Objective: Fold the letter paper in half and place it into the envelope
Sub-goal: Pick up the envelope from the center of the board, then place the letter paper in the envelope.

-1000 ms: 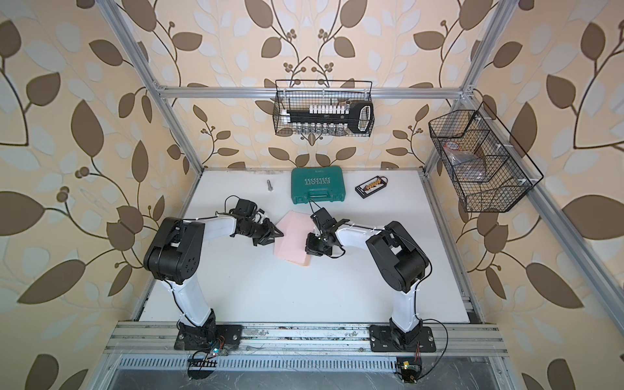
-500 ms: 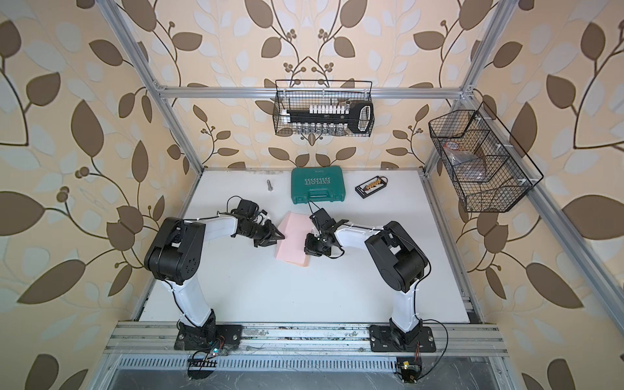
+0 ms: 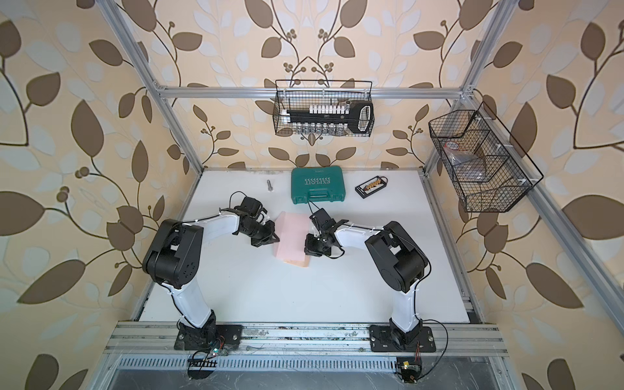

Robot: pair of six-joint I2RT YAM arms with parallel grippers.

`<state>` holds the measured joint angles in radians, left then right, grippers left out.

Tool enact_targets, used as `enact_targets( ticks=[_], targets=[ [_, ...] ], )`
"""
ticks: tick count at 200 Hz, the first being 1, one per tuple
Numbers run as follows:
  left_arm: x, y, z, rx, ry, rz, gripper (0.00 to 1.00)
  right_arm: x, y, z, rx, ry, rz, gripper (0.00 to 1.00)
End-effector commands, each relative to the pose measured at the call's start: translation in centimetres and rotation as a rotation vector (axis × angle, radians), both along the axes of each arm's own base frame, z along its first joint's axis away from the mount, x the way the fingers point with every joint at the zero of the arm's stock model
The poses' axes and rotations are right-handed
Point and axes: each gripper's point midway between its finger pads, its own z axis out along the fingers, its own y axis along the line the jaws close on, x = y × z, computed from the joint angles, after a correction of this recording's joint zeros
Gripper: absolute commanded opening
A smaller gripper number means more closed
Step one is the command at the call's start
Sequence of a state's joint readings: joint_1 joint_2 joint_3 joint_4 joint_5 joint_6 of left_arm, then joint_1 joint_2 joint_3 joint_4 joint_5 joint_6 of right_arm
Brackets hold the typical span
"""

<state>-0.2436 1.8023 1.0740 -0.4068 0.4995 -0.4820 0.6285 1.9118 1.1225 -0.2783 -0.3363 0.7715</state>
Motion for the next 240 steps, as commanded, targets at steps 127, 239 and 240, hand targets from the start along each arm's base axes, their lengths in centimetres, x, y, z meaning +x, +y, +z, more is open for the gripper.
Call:
enact_targets(
  ticks=[127, 239, 240],
  targets=[
    [-5.5, 0.9, 16.2, 0.075, -0.213, -0.351, 0.0, -4.1, -9.0, 15.5, -0.332, -0.442, 0.34, 0.0],
    [-12.9, 0.2, 17.8, 0.097, -0.199, -0.577, 0.0, -12.9, -7.4, 17.7, -0.558, -0.714, 1.194, 0.0],
    [-13.0, 0.2, 17.8, 0.097, -0.198, -0.579, 0.0, -13.0, -7.4, 17.7, -0.559, -0.718, 1.203, 0.0]
  ],
)
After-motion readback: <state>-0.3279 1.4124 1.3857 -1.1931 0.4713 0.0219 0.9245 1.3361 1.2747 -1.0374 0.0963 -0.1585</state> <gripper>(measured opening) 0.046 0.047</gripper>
